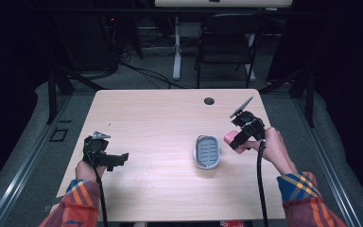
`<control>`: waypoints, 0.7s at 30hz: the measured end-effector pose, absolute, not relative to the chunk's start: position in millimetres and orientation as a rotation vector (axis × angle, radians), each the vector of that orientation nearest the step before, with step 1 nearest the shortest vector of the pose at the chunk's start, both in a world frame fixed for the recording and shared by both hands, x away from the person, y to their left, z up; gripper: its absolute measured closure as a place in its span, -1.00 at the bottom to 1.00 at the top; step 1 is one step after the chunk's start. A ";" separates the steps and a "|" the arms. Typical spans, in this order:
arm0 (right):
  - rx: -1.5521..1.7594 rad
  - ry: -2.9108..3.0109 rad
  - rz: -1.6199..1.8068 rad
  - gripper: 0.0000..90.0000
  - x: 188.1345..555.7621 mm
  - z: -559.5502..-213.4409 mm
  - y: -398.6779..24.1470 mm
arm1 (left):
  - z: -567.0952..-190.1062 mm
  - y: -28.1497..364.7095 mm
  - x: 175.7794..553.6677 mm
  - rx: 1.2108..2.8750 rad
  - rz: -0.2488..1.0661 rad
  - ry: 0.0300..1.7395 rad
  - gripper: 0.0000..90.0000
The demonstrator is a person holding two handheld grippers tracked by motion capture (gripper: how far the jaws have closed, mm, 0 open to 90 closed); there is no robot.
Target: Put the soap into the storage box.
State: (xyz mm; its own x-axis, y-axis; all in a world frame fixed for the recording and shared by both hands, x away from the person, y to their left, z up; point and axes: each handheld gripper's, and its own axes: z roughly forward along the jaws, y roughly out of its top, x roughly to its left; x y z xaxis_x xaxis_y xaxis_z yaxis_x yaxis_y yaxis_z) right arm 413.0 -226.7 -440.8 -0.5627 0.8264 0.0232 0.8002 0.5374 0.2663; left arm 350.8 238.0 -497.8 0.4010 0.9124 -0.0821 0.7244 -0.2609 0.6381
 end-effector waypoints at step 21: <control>1.349 2.715 0.357 -0.17 419.0 -438.6 -203.2 | -497.7 237.1 350.8 2.066 0.404 1.387 -1.00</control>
State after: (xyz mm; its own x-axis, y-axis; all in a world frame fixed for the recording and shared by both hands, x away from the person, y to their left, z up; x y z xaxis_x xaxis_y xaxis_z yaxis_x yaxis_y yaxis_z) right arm 419.0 -203.2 -438.6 -0.6062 0.7949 0.0242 0.7742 0.5829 0.2465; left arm 350.8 237.1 -497.7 0.4047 0.9108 -0.0821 0.7244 -0.2646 0.6366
